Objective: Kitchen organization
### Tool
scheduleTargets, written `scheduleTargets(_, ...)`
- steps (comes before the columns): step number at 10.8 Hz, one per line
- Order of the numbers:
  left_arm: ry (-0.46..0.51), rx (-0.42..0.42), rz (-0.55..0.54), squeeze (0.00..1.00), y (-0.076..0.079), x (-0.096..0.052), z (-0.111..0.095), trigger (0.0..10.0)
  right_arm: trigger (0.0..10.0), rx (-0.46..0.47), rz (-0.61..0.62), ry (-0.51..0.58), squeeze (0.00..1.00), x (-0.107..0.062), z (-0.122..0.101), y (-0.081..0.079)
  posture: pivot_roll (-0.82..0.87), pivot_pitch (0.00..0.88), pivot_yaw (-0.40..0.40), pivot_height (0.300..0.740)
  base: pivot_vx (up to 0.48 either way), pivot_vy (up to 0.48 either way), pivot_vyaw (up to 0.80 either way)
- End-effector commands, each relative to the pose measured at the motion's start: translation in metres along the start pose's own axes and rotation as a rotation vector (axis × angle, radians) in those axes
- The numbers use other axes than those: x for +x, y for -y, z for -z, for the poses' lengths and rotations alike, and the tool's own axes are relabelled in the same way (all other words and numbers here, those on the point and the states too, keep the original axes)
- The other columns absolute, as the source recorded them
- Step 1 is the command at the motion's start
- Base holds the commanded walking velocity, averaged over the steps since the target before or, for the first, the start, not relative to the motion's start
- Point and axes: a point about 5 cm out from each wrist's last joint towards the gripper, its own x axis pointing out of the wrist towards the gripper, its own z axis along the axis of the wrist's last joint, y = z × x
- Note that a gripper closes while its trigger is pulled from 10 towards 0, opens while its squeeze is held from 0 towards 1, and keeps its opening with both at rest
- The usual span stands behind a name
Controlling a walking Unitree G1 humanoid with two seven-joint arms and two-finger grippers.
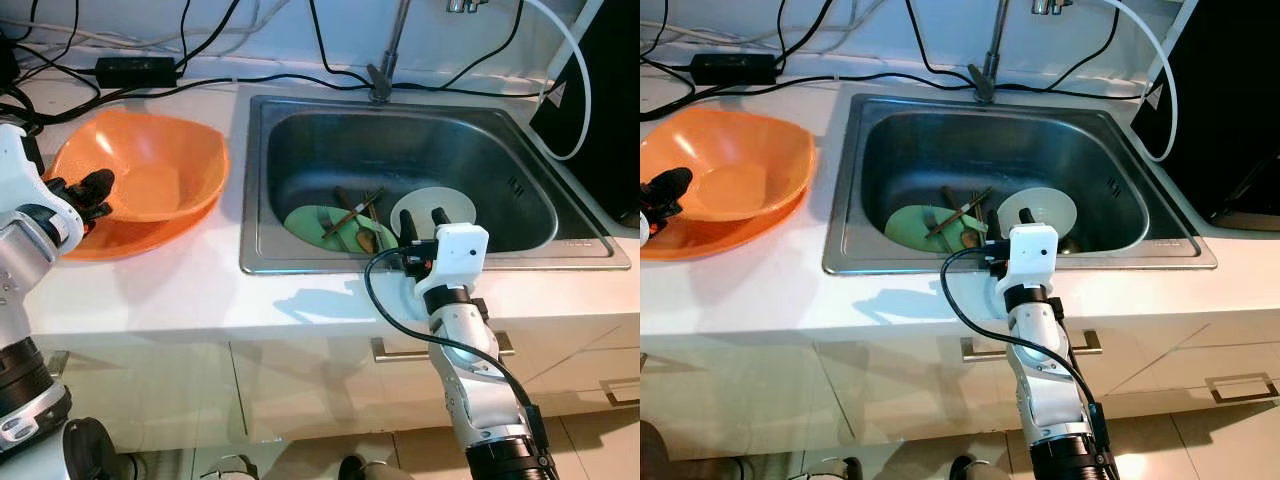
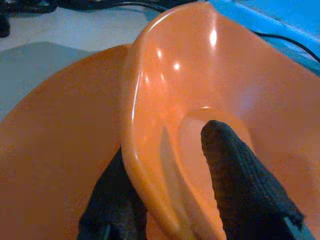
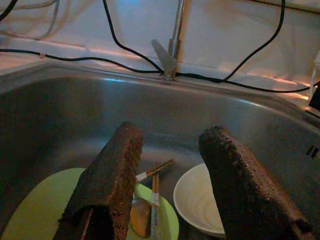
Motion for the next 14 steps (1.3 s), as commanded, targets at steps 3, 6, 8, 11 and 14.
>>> scheduleTargets(3,0.101,-0.036,0.03,0.0,0.011,0.002,-0.013,0.0,10.0,-0.012,0.011,-0.037,0.0,-0.002,0.007,0.002,0.09,0.095,-0.07,0.74,0.0,0.0,0.0)
scheduleTargets(6,0.278,-0.136,0.059,0.0,0.019,-0.001,-0.035,0.0,10.0,-0.014,0.011,-0.037,0.0,-0.001,0.007,0.002,0.09,0.09,-0.071,0.74,0.0,0.0,0.0)
scheduleTargets(8,0.328,-0.177,0.072,0.0,0.024,-0.001,-0.037,2.5,10.0,-0.014,0.011,-0.035,0.0,0.0,0.006,0.002,0.09,0.087,-0.072,0.74,0.0,0.0,0.0)
scheduleTargets(11,0.31,-0.179,0.078,0.0,0.025,0.002,-0.031,10.0,10.0,-0.012,0.009,-0.037,0.0,0.0,0.007,0.001,0.09,0.079,-0.072,0.74,0.0,0.0,0.0)
scheduleTargets(14,0.425,-0.247,0.079,0.0,0.026,-0.001,-0.042,10.0,10.0,-0.005,0.006,-0.033,0.0,0.001,0.005,0.0,0.09,0.079,-0.073,0.74,0.0,0.0,0.0)
